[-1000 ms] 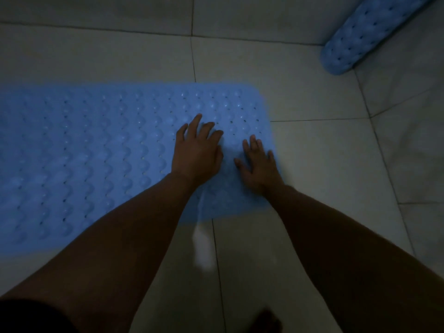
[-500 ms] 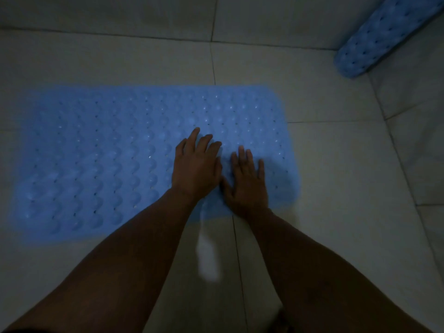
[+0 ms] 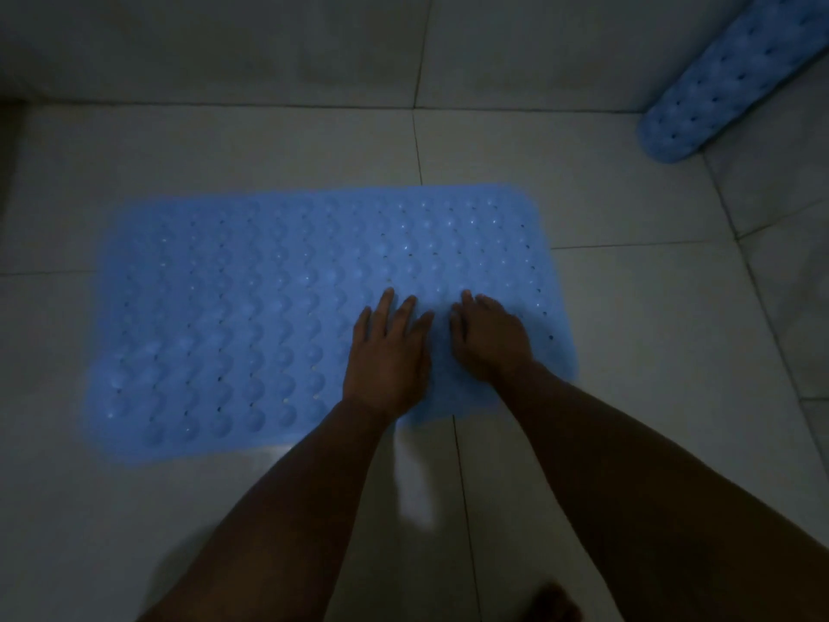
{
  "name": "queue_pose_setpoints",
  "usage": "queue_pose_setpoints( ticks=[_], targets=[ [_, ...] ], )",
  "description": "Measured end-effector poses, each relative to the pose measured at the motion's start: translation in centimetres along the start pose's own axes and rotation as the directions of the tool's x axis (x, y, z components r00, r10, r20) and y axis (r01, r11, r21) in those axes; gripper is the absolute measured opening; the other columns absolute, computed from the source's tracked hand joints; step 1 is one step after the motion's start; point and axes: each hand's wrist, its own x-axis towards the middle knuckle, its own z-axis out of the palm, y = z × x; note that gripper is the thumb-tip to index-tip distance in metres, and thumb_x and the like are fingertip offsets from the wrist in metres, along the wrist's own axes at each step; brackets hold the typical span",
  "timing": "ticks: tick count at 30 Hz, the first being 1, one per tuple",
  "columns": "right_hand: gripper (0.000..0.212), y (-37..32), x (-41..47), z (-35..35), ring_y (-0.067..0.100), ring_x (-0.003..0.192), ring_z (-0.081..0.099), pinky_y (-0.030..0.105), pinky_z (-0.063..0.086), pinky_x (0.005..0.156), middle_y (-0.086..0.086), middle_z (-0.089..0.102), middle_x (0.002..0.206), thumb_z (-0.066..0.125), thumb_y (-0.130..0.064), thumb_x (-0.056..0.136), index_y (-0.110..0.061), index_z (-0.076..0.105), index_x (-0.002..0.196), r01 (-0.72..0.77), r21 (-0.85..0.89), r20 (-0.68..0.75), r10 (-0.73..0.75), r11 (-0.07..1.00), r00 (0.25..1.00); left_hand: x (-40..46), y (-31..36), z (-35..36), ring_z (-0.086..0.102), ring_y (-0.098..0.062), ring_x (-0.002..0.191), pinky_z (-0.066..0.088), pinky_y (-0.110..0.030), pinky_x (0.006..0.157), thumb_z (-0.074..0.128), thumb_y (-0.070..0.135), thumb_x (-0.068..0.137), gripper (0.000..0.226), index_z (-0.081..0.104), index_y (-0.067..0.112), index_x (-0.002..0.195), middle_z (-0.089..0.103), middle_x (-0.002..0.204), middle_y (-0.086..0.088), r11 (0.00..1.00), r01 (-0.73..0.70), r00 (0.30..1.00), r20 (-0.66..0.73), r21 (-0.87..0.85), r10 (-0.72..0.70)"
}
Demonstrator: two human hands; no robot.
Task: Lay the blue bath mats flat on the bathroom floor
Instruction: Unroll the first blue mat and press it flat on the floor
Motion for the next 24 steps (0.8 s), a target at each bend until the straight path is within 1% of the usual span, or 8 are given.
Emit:
queue_pose_setpoints(
  ticks=[2, 4, 8, 12, 14, 17, 21, 24],
  targets=[
    [0.045, 0.3, 1.6, -2.0, 0.037, 0.104, 0.065, 0.044, 0.05, 0.088, 0.014, 0.071, 0.11, 0.032, -0.042, 0.104, -0.014, 0.067, 0.11, 0.027, -0.029, -0.057, -0.028, 0.999, 0.998, 0.4, 0.4, 0.7, 0.016, -0.039, 0.155, 0.022, -0.062, 0.12, 0.04, 0.043, 0.096, 0.06, 0.044, 0.022, 0.152, 0.03, 0.165, -0.012, 1.0, -0.021, 0.998, 0.067, 0.021, 0.019],
    [0.045, 0.8, 2.5, -3.0, 0.038, 0.091, 0.065, 0.043, 0.052, 0.079, 0.012, 0.071, 0.094, 0.034, -0.042, 0.103, -0.013, 0.068, 0.094, 0.077, -0.038, -0.159, -0.082, 0.996, 0.984, 0.5, 0.6, 2.0, 0.003, -0.04, 0.157, 0.013, -0.067, 0.12, 0.033, 0.054, 0.1, 0.067, 0.029, 0.024, 0.16, 0.012, 0.17, -0.013, 0.999, -0.03, 0.993, 0.118, 0.044, 0.025],
    [0.045, 2.0, 3.5, -2.4, 0.034, 0.095, 0.063, 0.045, 0.053, 0.081, 0.009, 0.071, 0.096, 0.036, -0.043, 0.101, -0.013, 0.069, 0.094, 0.159, 0.047, -0.223, -0.145, 0.986, 0.964, 0.1, 0.5, 3.6, -0.004, -0.039, 0.157, 0.007, -0.068, 0.12, 0.026, 0.069, 0.1, 0.078, 0.019, 0.025, 0.163, 0.001, 0.171, -0.012, 0.996, -0.041, 0.993, 0.115, 0.085, 0.031],
    [0.038, 2.5, 4.2, -1.2, 0.034, 0.096, 0.059, 0.046, 0.049, 0.082, 0.009, 0.065, 0.096, 0.038, -0.04, 0.102, -0.012, 0.063, 0.094, 0.191, 0.047, -0.282, -0.17, 0.981, 0.944, -0.1, 0.5, 3.5, -0.002, -0.036, 0.157, 0.008, -0.066, 0.12, 0.027, 0.069, 0.1, 0.076, 0.023, 0.025, 0.162, 0.007, 0.171, -0.011, 0.997, -0.036, 0.996, 0.081, 0.068, 0.03],
    [0.034, 2.4, 4.5, -0.5, 0.036, 0.105, 0.059, 0.046, 0.048, 0.088, 0.012, 0.067, 0.103, 0.042, -0.033, 0.103, -0.009, 0.066, 0.101, 0.239, 0.023, -0.344, -0.217, 0.971, 0.914, 0.0, 0.5, 3.4, -0.001, -0.035, 0.157, 0.008, -0.065, 0.121, 0.026, 0.069, 0.1, 0.076, 0.025, 0.025, 0.161, 0.009, 0.171, -0.01, 0.998, -0.023, 0.996, 0.092, 0.06, 0.017],
    [0.033, 2.1, 4.5, 0.2, 0.034, 0.124, 0.055, 0.045, 0.044, 0.102, 0.008, 0.068, 0.12, 0.044, -0.03, 0.103, -0.011, 0.068, 0.116, 0.226, 0.142, -0.375, -0.159, 0.964, 0.913, -0.2, 0.4, 3.5, 0.0, -0.034, 0.158, 0.007, -0.064, 0.121, 0.027, 0.069, 0.099, 0.077, 0.027, 0.024, 0.161, 0.011, 0.171, -0.009, 0.999, -0.018, 0.996, 0.09, 0.044, 0.014],
    [0.034, 1.1, 3.8, -0.3, 0.034, 0.123, 0.055, 0.044, 0.044, 0.102, 0.006, 0.068, 0.12, 0.044, -0.031, 0.1, -0.015, 0.068, 0.117, 0.245, 0.143, -0.347, -0.183, 0.959, 0.92, -0.1, 0.3, 2.7, -0.001, -0.033, 0.158, 0.003, -0.064, 0.122, 0.031, 0.068, 0.09, 0.084, 0.026, 0.024, 0.161, 0.01, 0.171, -0.009, 1.0, -0.019, 0.98, 0.2, 0.0, 0.019],
    [0.037, -1.3, 3.5, -2.9, 0.038, 0.111, 0.06, 0.045, 0.048, 0.09, 0.009, 0.068, 0.112, 0.044, -0.035, 0.088, -0.018, 0.07, 0.108, 0.1, 0.064, -0.201, -0.085, 0.993, 0.976, 1.2, -0.4, -0.2, 0.005, -0.028, 0.158, 0.002, -0.056, 0.125, 0.019, 0.064, 0.084, 0.086, 0.029, 0.025, 0.16, 0.014, 0.17, -0.006, 0.984, 0.032, 0.944, 0.329, -0.177, 0.029]
  ],
)
